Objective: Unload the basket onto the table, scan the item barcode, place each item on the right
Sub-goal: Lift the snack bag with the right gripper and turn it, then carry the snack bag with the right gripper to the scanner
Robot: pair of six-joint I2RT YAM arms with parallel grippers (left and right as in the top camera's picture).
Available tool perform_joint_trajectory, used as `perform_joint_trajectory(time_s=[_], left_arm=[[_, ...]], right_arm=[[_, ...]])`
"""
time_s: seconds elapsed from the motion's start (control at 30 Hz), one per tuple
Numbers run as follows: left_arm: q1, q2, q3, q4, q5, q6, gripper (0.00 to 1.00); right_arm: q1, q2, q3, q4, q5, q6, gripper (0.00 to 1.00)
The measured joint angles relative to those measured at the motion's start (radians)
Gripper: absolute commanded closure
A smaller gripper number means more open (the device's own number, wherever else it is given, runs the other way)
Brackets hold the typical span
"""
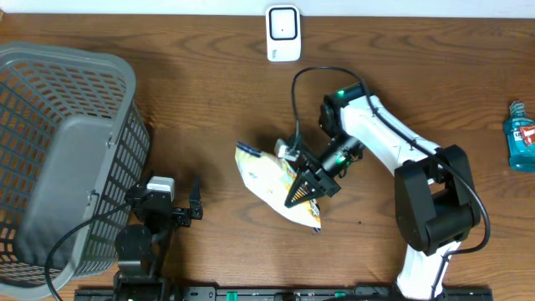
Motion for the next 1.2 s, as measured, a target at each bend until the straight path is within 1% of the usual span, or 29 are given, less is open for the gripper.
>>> perform_joint_trajectory(time_s=[0.13,0.23,0.43,0.63,0.83,1.03,1.2], left_arm=[[0.0,0.0,0.0,0.0,0.0,0.0,0.02],[0.0,0.0,0.0,0.0,0.0,0.0,0.02],[0.0,0.0,0.0,0.0,0.0,0.0,0.02],[0.0,0.0,0.0,0.0,0.0,0.0,0.02],[0.0,0.0,0.0,0.0,0.0,0.0,0.02],[0.0,0.0,0.0,0.0,0.0,0.0,0.02],[0.0,0.0,0.0,0.0,0.0,0.0,0.02]], right_arm=[[-0.009,0.0,0.0,-0.002,-0.055,-0.116,0.99],[-0.009,0.0,0.0,-0.003,-0.076,-0.167,0.99],[-0.009,0.0,0.0,-0.003,-0.1,-0.197,0.99],[-0.009,0.0,0.0,-0.004,-0.14,-0.19,0.99],[-0.028,0.0,0.0,-0.004,-0.196,-0.123,0.99],[-0.123,0.0,-0.004,-0.004,-0.212,-0.074,0.99],[-0.24,0.0,-0.058,-0.003,-0.215,-0.06,0.99]])
